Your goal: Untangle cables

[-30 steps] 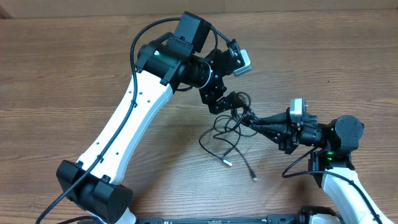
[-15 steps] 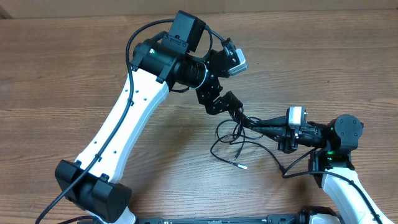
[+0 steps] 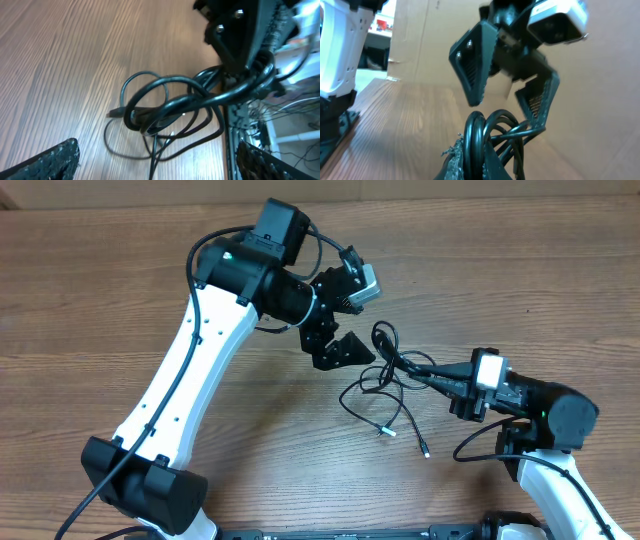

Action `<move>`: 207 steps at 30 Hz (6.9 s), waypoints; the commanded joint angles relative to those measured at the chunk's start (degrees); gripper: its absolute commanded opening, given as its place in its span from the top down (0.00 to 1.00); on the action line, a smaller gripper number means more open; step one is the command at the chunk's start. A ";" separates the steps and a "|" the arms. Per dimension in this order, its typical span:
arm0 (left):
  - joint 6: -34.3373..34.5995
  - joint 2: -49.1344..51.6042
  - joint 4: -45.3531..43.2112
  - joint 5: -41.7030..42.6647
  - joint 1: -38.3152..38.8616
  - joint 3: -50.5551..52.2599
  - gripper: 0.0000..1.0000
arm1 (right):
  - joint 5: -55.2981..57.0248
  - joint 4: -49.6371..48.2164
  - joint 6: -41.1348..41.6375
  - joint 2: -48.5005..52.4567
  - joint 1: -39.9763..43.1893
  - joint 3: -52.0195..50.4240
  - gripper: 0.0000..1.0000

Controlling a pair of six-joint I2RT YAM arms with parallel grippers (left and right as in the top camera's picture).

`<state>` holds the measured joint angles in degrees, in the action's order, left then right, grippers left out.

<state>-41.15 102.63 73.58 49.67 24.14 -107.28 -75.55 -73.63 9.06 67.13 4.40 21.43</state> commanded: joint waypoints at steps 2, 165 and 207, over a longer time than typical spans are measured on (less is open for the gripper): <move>-8.22 -1.92 -0.33 12.37 -0.83 -0.50 0.00 | 9.01 -5.57 13.79 -0.15 -0.15 1.14 0.96; -4.00 0.22 -3.82 9.97 2.58 -0.50 0.96 | -1.11 18.05 28.11 -0.13 -0.22 1.16 0.83; 22.40 0.22 -11.10 -5.79 2.45 -0.50 0.96 | -5.14 18.03 31.67 -0.15 -0.22 1.14 0.96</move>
<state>-25.85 102.65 63.68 48.73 26.65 -107.28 -79.24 -55.48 40.03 67.02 4.38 21.43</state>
